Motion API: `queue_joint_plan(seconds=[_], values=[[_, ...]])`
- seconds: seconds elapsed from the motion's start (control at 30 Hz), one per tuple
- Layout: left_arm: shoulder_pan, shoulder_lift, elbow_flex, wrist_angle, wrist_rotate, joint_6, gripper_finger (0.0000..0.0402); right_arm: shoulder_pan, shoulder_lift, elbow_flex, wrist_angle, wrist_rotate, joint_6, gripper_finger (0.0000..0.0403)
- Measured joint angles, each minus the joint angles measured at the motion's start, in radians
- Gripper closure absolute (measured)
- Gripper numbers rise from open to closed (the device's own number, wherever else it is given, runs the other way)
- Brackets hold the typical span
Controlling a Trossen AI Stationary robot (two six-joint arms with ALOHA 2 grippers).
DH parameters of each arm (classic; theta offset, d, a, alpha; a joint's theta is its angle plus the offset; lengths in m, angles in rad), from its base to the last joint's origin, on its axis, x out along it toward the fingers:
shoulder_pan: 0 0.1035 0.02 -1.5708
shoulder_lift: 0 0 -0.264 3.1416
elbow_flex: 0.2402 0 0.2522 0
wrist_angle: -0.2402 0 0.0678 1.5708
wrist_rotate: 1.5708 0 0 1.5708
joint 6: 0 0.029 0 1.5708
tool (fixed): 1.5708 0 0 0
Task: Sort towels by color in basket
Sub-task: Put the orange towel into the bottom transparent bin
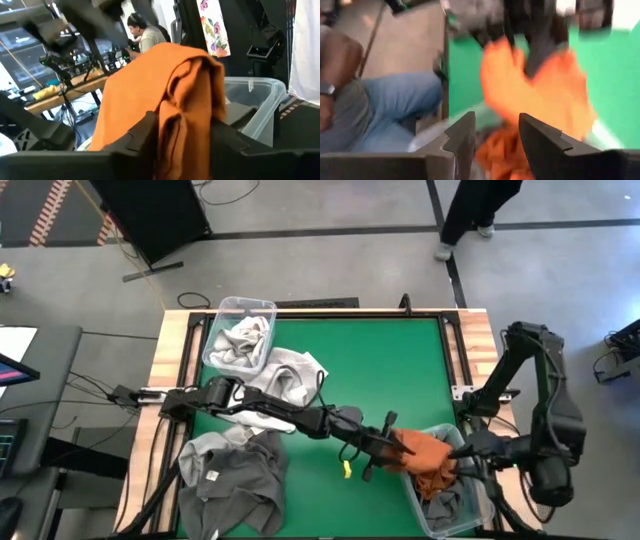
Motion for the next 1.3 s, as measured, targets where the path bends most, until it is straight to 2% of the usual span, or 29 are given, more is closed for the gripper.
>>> queue_joint_plan(seconds=[0.1, 0.27, 0.47, 0.73, 1.0, 1.3], values=[[0.000, 0.000, 0.000, -0.009, 0.001, 0.000, 0.0239, -0.024, 0.001, 0.023, -0.001, 0.082, -0.097, 0.0221], [0.000, 0.000, 0.000, -0.017, 0.039, -0.009, 0.0215, -0.120, 0.025, 0.023, -0.026, 0.076, -0.159, 0.0205], [0.000, 0.000, 0.000, -0.024, 0.053, -0.013, 0.0211, -0.224, 0.095, 0.022, -0.065, -0.026, -0.129, 0.0193], [0.006, 0.000, 0.011, -0.034, 0.053, -0.011, 0.0211, -0.263, 0.222, 0.022, -0.053, -0.168, -0.066, 0.0211], [0.007, 0.000, 0.120, -0.272, 0.053, 0.048, 0.0211, -0.239, 0.351, 0.022, -0.089, -0.320, 0.060, 0.0227], [0.007, 0.000, 0.362, -0.687, 0.007, 0.164, 0.0211, -0.214, 0.501, 0.022, -0.164, -0.427, 0.110, 0.0236]])
